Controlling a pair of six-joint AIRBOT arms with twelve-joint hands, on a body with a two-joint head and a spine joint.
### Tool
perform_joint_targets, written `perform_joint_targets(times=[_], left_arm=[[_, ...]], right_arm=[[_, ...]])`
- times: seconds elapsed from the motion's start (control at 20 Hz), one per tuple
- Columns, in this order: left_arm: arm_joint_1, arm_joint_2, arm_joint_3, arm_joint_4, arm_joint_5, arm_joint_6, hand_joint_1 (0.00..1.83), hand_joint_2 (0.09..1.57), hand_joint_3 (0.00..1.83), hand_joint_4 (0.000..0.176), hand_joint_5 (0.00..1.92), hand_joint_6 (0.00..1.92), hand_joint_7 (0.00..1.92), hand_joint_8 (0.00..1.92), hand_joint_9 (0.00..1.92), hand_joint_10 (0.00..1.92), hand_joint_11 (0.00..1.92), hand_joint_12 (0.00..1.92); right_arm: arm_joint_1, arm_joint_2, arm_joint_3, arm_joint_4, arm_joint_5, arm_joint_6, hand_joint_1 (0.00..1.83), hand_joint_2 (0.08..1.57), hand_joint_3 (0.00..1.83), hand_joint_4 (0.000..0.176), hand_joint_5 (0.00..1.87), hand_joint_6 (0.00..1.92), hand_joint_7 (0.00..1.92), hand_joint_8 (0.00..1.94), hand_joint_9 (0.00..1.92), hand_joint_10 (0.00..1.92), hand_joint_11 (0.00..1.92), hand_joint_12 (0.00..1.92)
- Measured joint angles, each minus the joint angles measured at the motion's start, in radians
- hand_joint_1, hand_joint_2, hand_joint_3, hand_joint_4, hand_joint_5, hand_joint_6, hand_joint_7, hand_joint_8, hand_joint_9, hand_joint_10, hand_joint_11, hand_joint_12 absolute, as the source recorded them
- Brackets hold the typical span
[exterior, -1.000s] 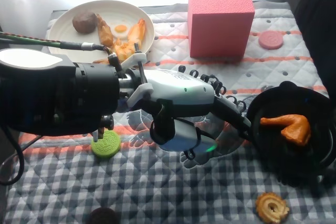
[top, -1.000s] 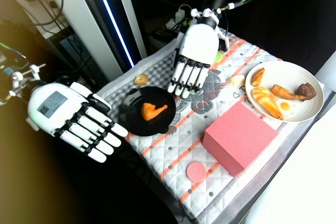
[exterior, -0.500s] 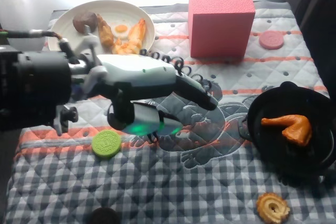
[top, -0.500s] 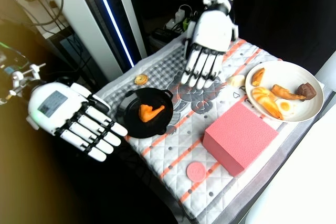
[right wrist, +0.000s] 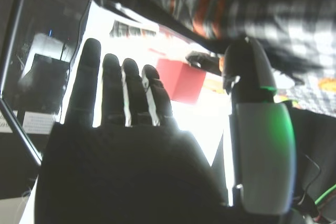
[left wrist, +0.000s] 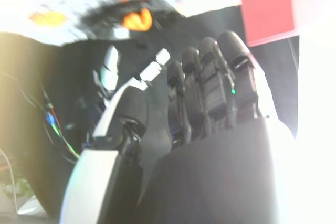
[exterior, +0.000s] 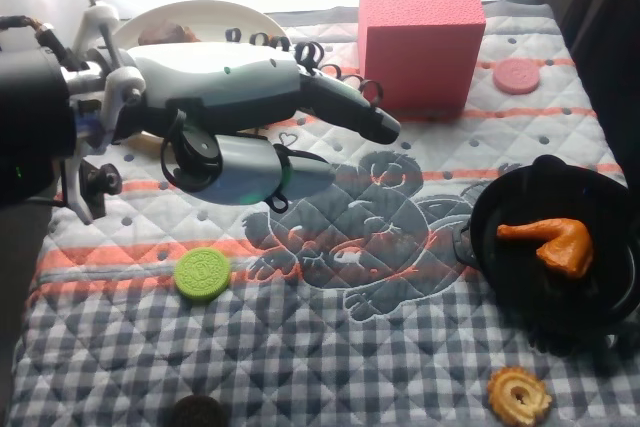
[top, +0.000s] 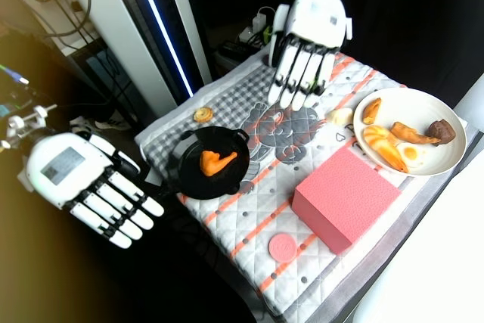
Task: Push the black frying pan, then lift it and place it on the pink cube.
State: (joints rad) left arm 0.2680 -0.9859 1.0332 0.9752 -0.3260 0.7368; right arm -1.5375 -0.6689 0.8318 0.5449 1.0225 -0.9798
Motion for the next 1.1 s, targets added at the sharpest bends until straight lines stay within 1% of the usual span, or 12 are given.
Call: perform_joint_targets(times=[0.1,0.2,0.3,0.35,0.4,0.5,0.75,0.85,0.9,1.0,1.05,1.1], left_arm=[[0.008,0.000,-0.004,-0.035,-0.003,0.020,0.61,1.50,0.00,0.026,0.46,0.01,0.42,0.01,0.36,0.02,0.00,0.94],[0.024,0.000,-0.004,-0.054,-0.003,0.029,0.62,1.50,0.00,0.047,0.45,0.00,0.41,0.00,0.34,0.01,0.00,0.82],[0.030,0.007,-0.004,-0.074,-0.001,0.043,0.63,1.49,0.00,0.051,0.47,0.01,0.41,0.00,0.35,0.01,0.00,0.79],[0.031,0.010,-0.004,-0.080,0.002,0.047,0.70,1.47,0.00,0.041,0.48,0.01,0.42,0.00,0.36,0.01,0.00,0.82],[0.036,0.012,-0.004,-0.089,0.000,0.047,0.68,1.47,0.00,0.054,0.46,0.00,0.40,0.00,0.34,0.00,0.00,0.76],[0.064,0.011,-0.004,-0.097,0.003,0.048,0.65,1.47,0.00,0.023,0.49,0.01,0.45,0.01,0.39,0.02,0.00,0.86],[0.073,0.012,-0.004,-0.126,0.006,0.057,0.50,1.49,0.00,0.023,0.48,0.01,0.43,0.01,0.37,0.01,0.00,0.85],[0.083,0.012,-0.004,-0.154,-0.001,0.074,0.48,1.50,0.00,0.033,0.46,0.00,0.43,0.00,0.37,0.01,0.00,0.68],[0.089,0.013,-0.004,-0.161,0.000,0.075,0.50,1.50,0.00,0.026,0.46,0.00,0.43,0.00,0.37,0.01,0.00,0.67],[0.101,0.014,-0.004,-0.168,0.003,0.076,0.55,1.48,0.00,0.011,0.47,0.01,0.44,0.00,0.39,0.01,0.00,0.77],[0.103,0.017,-0.004,-0.172,0.002,0.076,0.53,1.48,0.00,0.019,0.47,0.00,0.44,0.00,0.39,0.01,0.00,0.78],[0.103,0.018,-0.004,-0.179,0.000,0.076,0.48,1.49,0.00,0.023,0.47,0.00,0.43,0.00,0.38,0.01,0.00,0.81]], right_arm=[[0.034,-0.027,0.024,0.017,-0.041,-0.014,0.75,1.14,0.00,0.000,0.00,0.00,0.00,0.00,0.00,0.00,0.00,0.01],[0.080,-0.043,0.036,0.035,-0.078,-0.074,0.74,1.15,0.00,0.000,0.00,0.00,0.00,0.00,0.00,0.00,0.00,0.00],[0.112,-0.062,0.060,0.043,-0.104,-0.096,0.74,1.16,0.01,0.000,0.00,0.00,0.00,0.00,0.00,0.00,0.00,0.00],[0.120,-0.073,0.072,0.046,-0.119,-0.097,0.74,1.16,0.01,0.000,0.00,0.00,0.00,0.00,0.00,0.00,0.00,0.00],[0.138,-0.085,0.085,0.047,-0.139,-0.097,0.74,1.15,0.00,0.000,0.00,0.00,0.00,0.00,0.00,0.00,0.00,0.00],[0.173,-0.112,0.117,0.050,-0.184,-0.097,0.74,1.15,0.00,0.000,0.00,0.00,0.00,0.00,0.00,0.00,0.00,0.00],[0.189,-0.140,0.139,0.051,-0.219,-0.097,0.74,1.16,0.00,0.000,0.00,0.00,0.00,0.00,0.00,0.00,0.00,0.00],[0.216,-0.160,0.159,0.053,-0.235,-0.098,0.77,1.17,0.01,0.000,0.00,0.00,0.00,0.00,0.00,0.00,0.00,0.00],[0.231,-0.171,0.172,0.054,-0.240,-0.098,0.78,1.17,0.01,0.000,0.00,0.00,0.00,0.00,0.00,0.00,0.00,0.00],[0.260,-0.186,0.190,0.048,-0.261,-0.098,0.77,1.19,0.01,0.000,0.00,0.00,0.00,0.00,0.00,0.00,0.00,0.00],[0.276,-0.198,0.202,0.040,-0.274,-0.099,0.76,1.19,0.01,0.000,0.02,0.01,0.03,0.01,0.04,0.02,0.03,0.01],[0.281,-0.203,0.208,0.035,-0.282,-0.104,0.80,1.19,0.00,0.000,0.12,0.01,0.12,0.02,0.10,0.01,0.00,0.24]])
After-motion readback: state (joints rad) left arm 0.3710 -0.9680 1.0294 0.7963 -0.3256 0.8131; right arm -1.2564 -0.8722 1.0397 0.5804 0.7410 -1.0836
